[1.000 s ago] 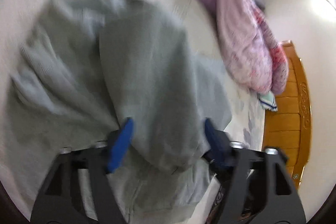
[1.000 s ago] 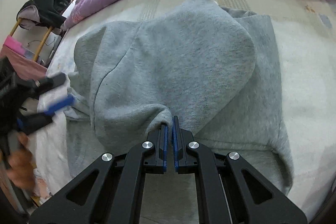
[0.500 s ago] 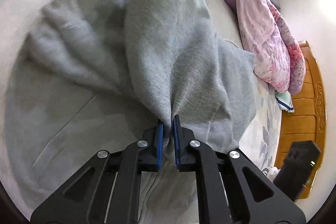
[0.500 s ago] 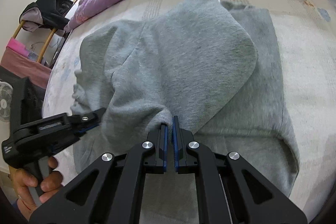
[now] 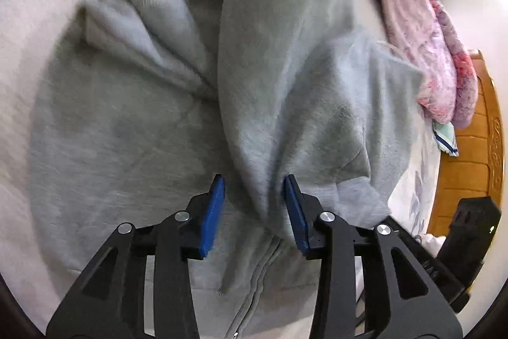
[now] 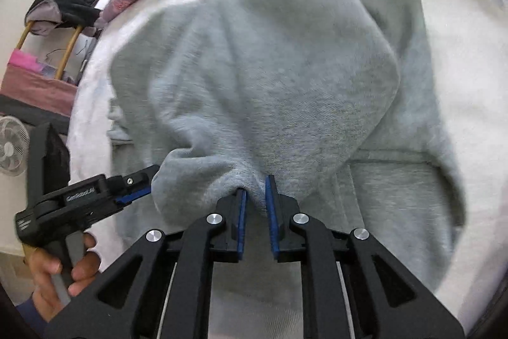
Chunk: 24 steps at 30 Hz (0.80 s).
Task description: Fold large clothes
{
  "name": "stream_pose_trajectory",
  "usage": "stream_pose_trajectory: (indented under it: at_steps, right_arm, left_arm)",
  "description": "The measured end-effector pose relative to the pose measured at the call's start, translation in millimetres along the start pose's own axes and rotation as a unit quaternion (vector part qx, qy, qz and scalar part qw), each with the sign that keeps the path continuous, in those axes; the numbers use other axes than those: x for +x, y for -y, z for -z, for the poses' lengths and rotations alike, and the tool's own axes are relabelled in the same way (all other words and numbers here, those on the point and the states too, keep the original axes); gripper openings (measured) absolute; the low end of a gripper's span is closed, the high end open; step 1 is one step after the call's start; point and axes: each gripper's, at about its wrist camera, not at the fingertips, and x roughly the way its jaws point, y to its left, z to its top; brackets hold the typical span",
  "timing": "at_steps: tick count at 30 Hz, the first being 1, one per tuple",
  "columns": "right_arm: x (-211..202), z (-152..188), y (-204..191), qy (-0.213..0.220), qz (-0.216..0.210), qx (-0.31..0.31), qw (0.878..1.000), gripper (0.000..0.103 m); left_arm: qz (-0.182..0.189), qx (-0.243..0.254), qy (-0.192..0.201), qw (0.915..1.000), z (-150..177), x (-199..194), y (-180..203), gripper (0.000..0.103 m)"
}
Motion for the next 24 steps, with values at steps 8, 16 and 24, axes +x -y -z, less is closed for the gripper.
stream_pose_trajectory:
  at_steps: [8,16,24]
  right_arm:
    - [-18.2,-3.1,1.3,-0.031,0.029,0.038,0.998,0.034]
    - [-16.0,-4.9,7.6,0.006,-0.042,0.096,0.994,0.03]
    - [62.4,-20.3,35.8,-0.055,0.002,0.131,0.99,0.001]
  left_arm:
    - [-0.013,-0.004,0.039,0.9991,-39.4,-37.0,4.9,0.053]
    - [-0.026,0.0,0.042,0.9988,-55.6,-34.3,4.0,0.054]
    - [-0.026,-0.012,0.051,0.9983,-88.5,-24.0,17.7,0.068]
